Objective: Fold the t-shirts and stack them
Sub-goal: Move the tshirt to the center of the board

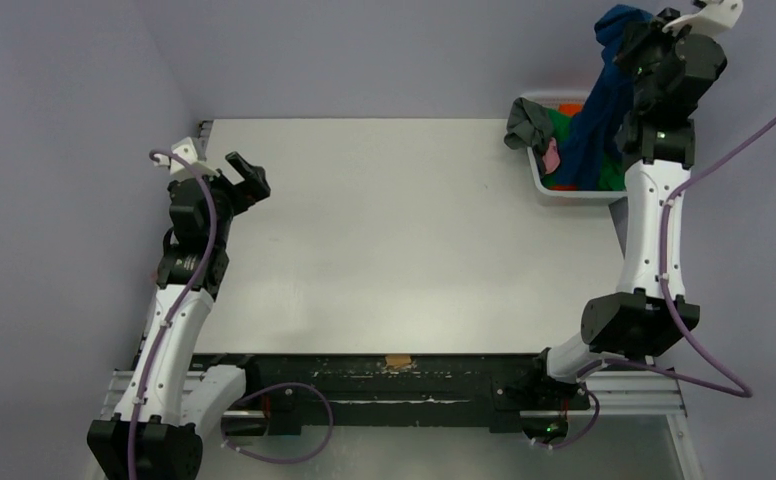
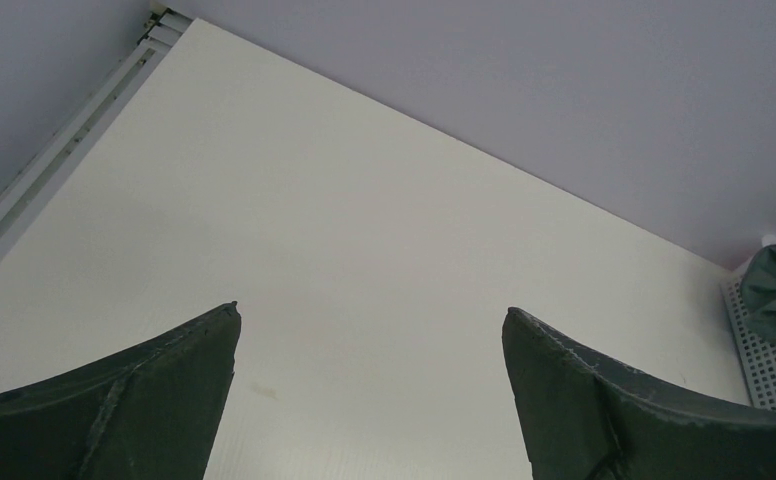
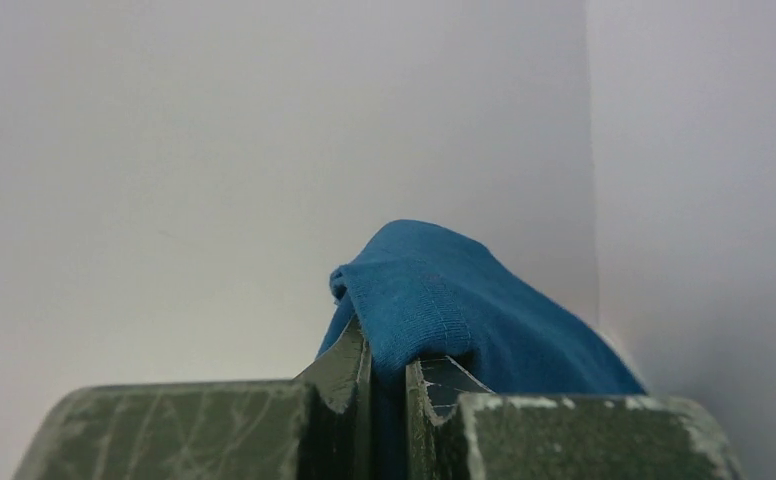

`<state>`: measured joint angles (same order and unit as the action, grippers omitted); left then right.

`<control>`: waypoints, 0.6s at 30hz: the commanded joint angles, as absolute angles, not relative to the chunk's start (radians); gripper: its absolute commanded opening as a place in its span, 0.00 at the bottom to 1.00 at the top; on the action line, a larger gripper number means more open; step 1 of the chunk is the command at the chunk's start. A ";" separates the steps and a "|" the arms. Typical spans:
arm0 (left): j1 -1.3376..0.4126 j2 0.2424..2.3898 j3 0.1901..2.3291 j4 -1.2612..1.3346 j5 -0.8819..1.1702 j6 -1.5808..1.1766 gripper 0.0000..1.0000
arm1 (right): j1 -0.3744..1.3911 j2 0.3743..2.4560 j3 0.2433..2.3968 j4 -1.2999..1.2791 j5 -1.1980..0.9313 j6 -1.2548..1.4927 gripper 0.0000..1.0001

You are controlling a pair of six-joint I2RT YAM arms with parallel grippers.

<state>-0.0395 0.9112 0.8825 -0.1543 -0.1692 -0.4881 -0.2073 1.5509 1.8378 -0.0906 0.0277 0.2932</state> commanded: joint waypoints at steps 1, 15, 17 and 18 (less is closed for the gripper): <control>-0.035 0.883 0.927 -0.159 -0.081 -0.513 1.00 | -0.184 1.518 1.987 -0.041 -0.205 0.299 0.00; -0.035 0.832 0.889 -0.207 0.033 -0.551 1.00 | 0.189 1.606 2.254 0.154 -0.530 0.439 0.00; -0.035 0.834 0.905 -0.256 0.006 -0.546 1.00 | 0.234 1.610 2.251 0.171 -0.548 0.450 0.00; -0.034 0.832 0.920 -0.295 -0.031 -0.545 1.00 | 0.251 1.612 2.245 0.173 -0.569 0.455 0.00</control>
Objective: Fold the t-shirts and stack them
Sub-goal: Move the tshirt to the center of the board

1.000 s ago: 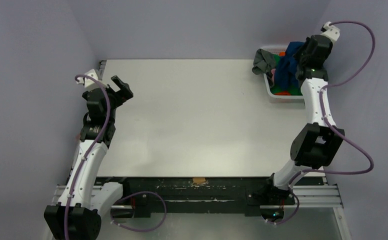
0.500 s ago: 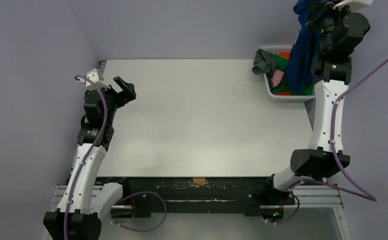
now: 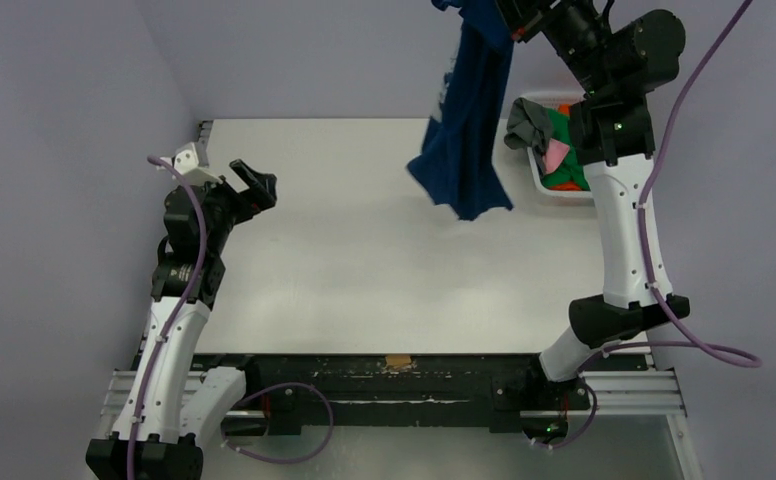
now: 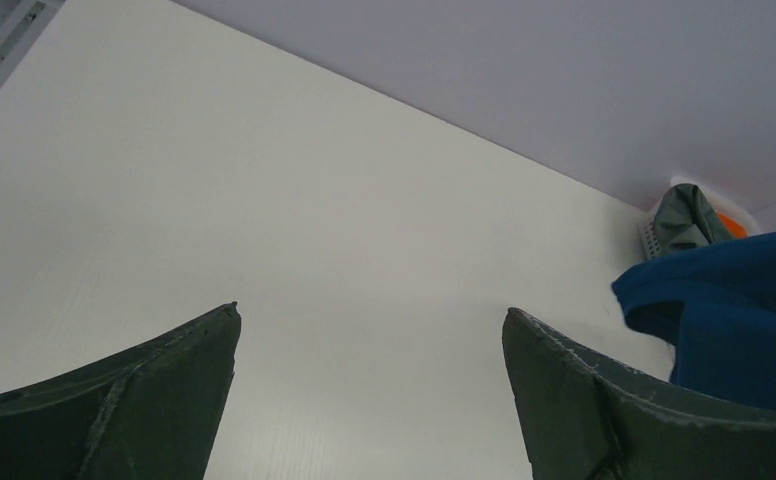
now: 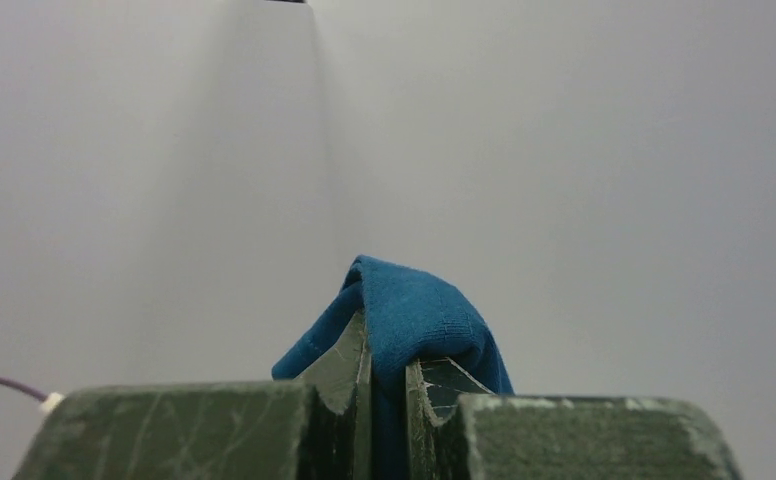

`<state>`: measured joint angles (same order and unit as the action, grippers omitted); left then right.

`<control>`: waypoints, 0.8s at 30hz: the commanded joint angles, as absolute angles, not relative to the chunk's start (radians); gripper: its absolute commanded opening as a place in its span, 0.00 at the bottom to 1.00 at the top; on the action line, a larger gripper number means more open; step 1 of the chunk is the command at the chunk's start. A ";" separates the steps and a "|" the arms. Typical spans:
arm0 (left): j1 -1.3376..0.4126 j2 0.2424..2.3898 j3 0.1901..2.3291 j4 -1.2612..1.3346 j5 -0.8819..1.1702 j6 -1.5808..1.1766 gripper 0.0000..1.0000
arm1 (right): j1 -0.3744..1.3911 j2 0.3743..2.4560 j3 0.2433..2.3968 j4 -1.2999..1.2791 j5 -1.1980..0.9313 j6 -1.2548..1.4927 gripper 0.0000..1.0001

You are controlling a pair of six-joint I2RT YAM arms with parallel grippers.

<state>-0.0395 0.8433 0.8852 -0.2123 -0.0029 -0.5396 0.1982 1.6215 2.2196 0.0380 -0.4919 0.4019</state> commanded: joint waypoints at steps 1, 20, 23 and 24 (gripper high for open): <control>-0.035 0.830 0.932 -0.329 -0.052 -0.543 1.00 | 0.259 1.606 2.224 0.176 -0.582 0.471 0.00; -0.036 0.892 0.894 -0.631 -0.027 -0.716 1.00 | 0.165 1.441 1.006 -0.197 0.182 0.455 0.15; -0.038 0.918 0.820 -0.581 0.173 -0.705 1.00 | 0.163 1.463 1.027 -0.277 0.370 0.451 0.46; -0.045 0.921 0.796 -0.563 0.234 -0.705 1.00 | 0.162 1.462 1.045 -0.304 0.421 0.451 0.70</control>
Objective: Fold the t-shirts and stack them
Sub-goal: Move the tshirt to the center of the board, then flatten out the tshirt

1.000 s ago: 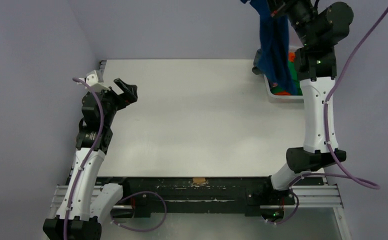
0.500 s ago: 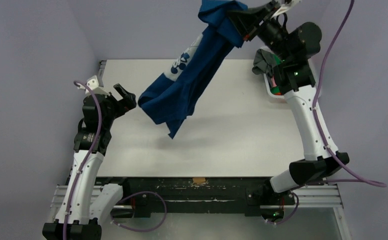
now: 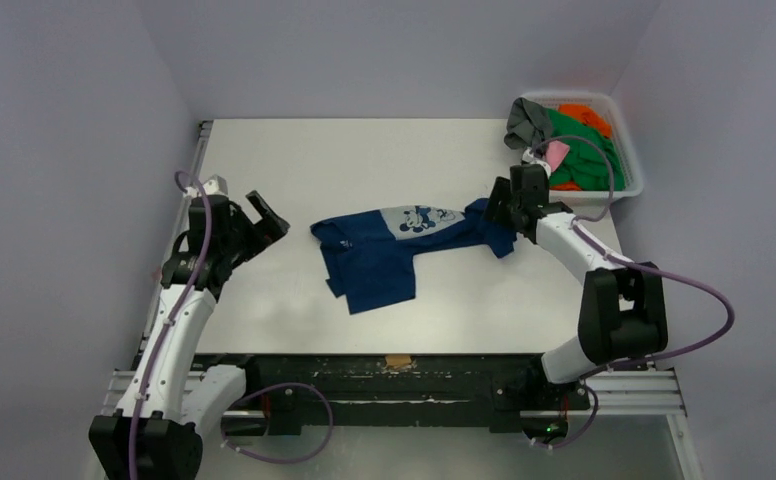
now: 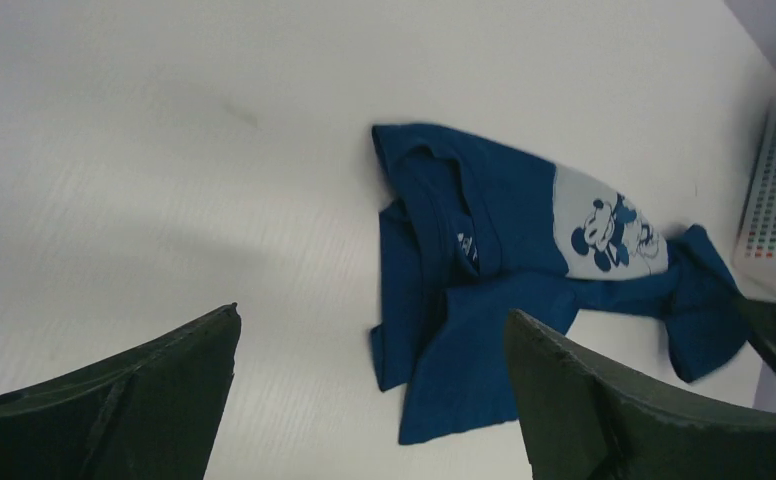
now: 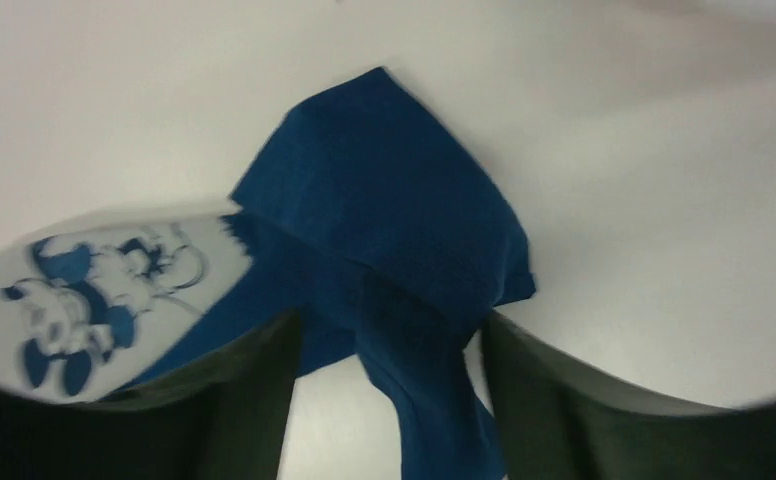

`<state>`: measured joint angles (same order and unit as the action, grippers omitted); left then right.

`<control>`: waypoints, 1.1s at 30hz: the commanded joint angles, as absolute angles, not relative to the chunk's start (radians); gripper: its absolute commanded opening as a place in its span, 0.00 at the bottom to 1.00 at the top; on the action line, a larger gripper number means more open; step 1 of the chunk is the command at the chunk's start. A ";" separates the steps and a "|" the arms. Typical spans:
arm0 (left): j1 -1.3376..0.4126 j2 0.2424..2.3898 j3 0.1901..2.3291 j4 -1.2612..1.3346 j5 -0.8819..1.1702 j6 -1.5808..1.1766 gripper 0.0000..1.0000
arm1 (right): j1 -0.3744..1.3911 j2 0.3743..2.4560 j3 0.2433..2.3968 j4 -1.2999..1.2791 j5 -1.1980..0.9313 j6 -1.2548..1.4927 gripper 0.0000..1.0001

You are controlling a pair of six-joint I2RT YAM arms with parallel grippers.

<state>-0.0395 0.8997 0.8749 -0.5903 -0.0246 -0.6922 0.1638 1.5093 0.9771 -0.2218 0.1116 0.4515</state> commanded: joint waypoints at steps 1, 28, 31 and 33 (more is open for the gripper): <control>-0.062 0.922 0.771 -0.546 0.276 -0.703 1.00 | 0.162 1.458 1.058 -0.319 0.459 0.442 0.89; -0.664 1.503 0.798 -0.512 0.105 -0.727 0.59 | 0.181 1.273 0.819 -0.333 0.249 0.490 0.91; -0.680 1.576 0.854 -0.511 0.086 -0.737 0.48 | 0.182 1.275 0.812 -0.337 0.240 0.506 0.90; -0.688 1.629 0.912 -0.572 0.044 -0.737 0.45 | 0.182 1.272 0.805 -0.335 0.236 0.518 0.90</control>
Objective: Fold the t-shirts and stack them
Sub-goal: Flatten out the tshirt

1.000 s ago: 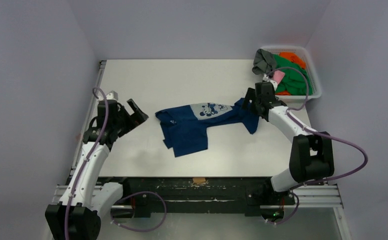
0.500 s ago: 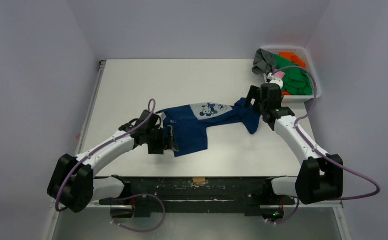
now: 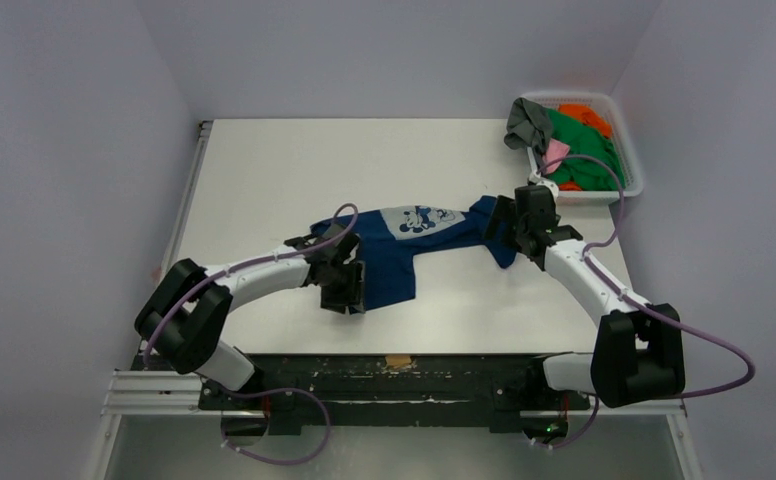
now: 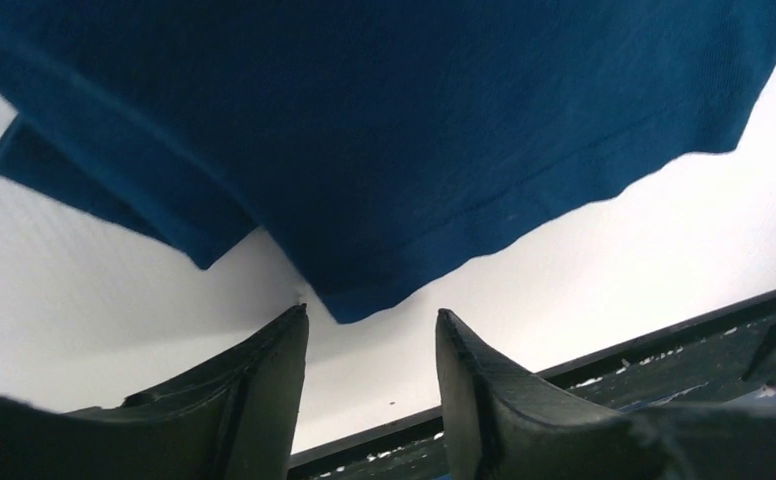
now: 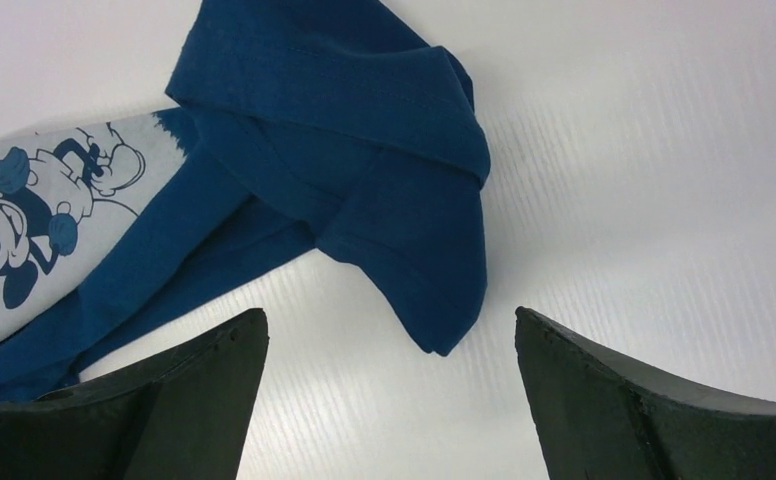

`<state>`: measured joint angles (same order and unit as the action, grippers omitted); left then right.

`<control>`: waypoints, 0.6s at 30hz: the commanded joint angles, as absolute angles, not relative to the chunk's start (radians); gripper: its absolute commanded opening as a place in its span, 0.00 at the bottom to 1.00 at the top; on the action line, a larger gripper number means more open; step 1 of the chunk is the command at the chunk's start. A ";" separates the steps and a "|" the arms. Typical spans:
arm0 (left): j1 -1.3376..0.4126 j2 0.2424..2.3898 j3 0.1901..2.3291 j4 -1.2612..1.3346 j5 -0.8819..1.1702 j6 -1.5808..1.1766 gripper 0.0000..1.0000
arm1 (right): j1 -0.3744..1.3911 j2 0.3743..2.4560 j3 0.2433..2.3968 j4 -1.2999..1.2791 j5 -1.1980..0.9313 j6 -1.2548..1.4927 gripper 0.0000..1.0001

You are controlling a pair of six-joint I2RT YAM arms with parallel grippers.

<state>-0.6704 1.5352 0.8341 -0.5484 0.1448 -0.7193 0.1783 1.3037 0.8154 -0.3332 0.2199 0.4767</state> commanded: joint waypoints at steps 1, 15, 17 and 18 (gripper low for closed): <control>-0.692 1.652 0.934 -0.594 0.027 -0.743 0.44 | 0.182 1.271 0.800 -0.332 0.236 0.524 0.90; -0.732 1.833 1.168 -0.825 -0.178 -0.703 0.00 | 0.182 1.194 0.705 -0.330 0.201 0.534 0.86; -0.730 1.776 1.154 -0.843 -0.271 -0.726 0.00 | 0.183 1.182 0.699 -0.357 0.208 0.534 0.84; -0.728 1.723 1.140 -0.850 -0.318 -0.748 0.00 | 0.187 1.179 0.697 -0.372 0.216 0.534 0.83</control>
